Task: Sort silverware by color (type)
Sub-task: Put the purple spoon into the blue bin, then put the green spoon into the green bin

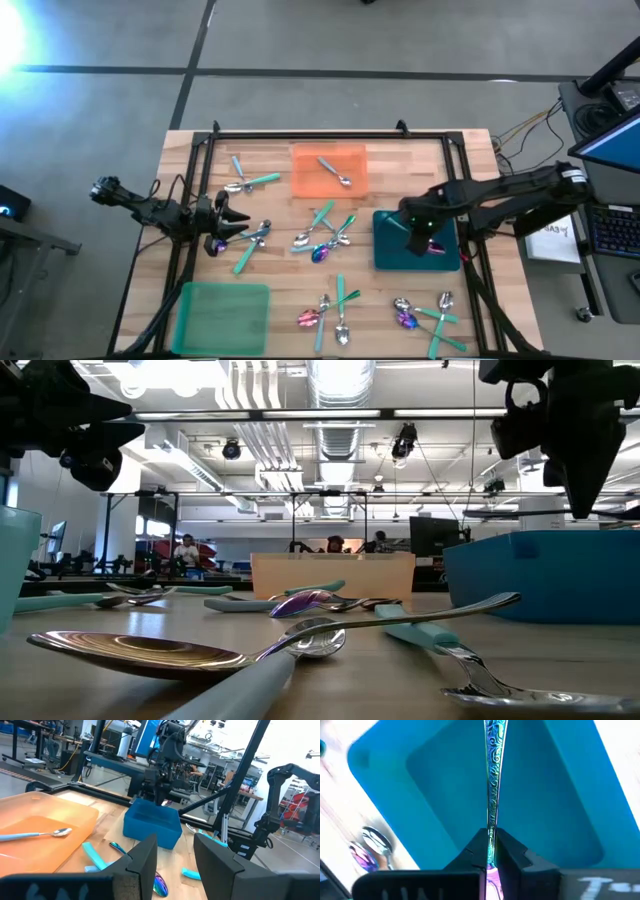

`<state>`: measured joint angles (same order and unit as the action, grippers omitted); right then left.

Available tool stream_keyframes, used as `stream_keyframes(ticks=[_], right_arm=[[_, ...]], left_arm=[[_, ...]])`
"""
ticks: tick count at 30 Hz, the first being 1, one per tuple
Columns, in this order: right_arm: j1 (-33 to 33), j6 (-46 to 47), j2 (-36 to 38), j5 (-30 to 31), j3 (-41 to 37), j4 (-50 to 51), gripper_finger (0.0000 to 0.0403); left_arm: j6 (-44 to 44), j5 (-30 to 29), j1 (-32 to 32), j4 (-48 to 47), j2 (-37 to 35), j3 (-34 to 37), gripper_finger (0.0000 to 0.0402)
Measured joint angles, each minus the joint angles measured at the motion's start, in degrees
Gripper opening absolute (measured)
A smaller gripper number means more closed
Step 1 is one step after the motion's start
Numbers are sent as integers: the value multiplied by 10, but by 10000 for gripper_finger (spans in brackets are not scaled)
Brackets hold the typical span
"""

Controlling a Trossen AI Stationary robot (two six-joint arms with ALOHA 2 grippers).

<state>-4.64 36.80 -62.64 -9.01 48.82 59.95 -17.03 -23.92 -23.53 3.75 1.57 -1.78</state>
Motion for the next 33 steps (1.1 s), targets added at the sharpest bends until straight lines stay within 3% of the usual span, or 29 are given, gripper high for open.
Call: stream_keyframes(ticks=[11, 24, 31, 33], right_arm=[[0, -38, -33, 24, -1, -6, 17], [0, -26, -35, 30, -1, -6, 129], [0, 29, -23, 25, -1, -2, 145], [0, 37, -22, 28, 4, -1, 146]], left_arm=[[0, 0, 0, 0, 0, 0, 114], [-3, -8, 0, 5, 0, 0, 114], [17, -46, 0, 38, 0, 0, 114], [18, -83, 0, 38, 0, 0, 114]])
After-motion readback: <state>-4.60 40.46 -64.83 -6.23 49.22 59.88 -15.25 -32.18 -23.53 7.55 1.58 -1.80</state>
